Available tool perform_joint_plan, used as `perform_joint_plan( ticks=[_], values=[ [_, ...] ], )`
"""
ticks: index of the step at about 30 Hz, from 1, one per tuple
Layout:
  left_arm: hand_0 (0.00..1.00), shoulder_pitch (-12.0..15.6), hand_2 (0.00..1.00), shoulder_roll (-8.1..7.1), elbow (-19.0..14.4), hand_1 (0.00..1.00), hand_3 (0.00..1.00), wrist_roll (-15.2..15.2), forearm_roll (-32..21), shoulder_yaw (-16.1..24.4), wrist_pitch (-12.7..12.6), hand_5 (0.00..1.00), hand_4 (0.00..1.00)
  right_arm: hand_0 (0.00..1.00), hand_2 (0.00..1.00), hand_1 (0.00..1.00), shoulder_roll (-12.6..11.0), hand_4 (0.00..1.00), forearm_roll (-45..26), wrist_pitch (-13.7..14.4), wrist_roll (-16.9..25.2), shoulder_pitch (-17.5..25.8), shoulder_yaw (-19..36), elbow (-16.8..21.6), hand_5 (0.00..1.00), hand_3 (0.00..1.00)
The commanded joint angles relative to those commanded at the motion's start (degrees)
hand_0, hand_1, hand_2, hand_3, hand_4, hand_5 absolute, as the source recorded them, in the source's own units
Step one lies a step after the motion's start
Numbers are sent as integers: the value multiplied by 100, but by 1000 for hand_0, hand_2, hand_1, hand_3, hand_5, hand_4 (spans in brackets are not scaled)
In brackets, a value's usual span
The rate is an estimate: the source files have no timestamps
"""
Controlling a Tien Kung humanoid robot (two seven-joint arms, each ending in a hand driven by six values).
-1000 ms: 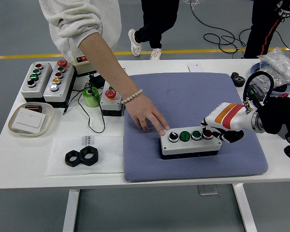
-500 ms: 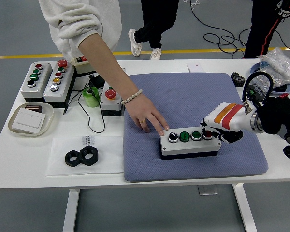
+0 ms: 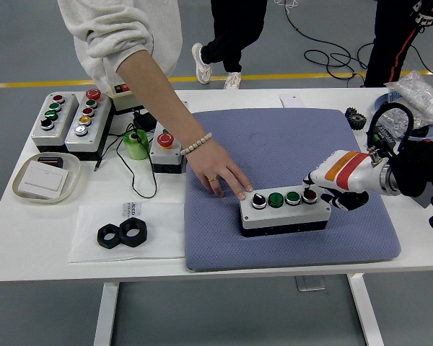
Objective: Pick up the button,place it on the desk,press the button,press the button
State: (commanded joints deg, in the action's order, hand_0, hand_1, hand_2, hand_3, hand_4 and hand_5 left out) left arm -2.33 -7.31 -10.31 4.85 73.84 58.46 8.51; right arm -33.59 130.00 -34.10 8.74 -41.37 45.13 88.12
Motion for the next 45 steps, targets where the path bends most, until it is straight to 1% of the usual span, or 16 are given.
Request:
perform_joint_plan(
  ticks=[6, 18, 33, 45],
  values=[
    [742, 0, 982, -5, 0, 912, 921, -4, -32, -36, 2, 998, 600, 264, 104, 87, -17, 402, 0, -4, 2, -32, 0, 3, 2, 707],
    [742, -52, 982, -8, 0, 912, 920, -23, -117, -140, 8, 998, 599, 264, 104, 87, 54, 401, 0, 21, 1, 45, 60, -32, 2, 704],
    [742, -112, 982, -4, 0, 911, 921, -71, -406, -422, -2, 998, 599, 264, 104, 87, 110, 401, 0, 50, -3, 96, -4, -27, 2, 703],
    [742, -117, 982, 3, 0, 911, 918, -79, -431, -443, -4, 998, 600, 264, 104, 88, 174, 399, 0, 56, 0, 131, -78, -42, 2, 700]
  ],
)
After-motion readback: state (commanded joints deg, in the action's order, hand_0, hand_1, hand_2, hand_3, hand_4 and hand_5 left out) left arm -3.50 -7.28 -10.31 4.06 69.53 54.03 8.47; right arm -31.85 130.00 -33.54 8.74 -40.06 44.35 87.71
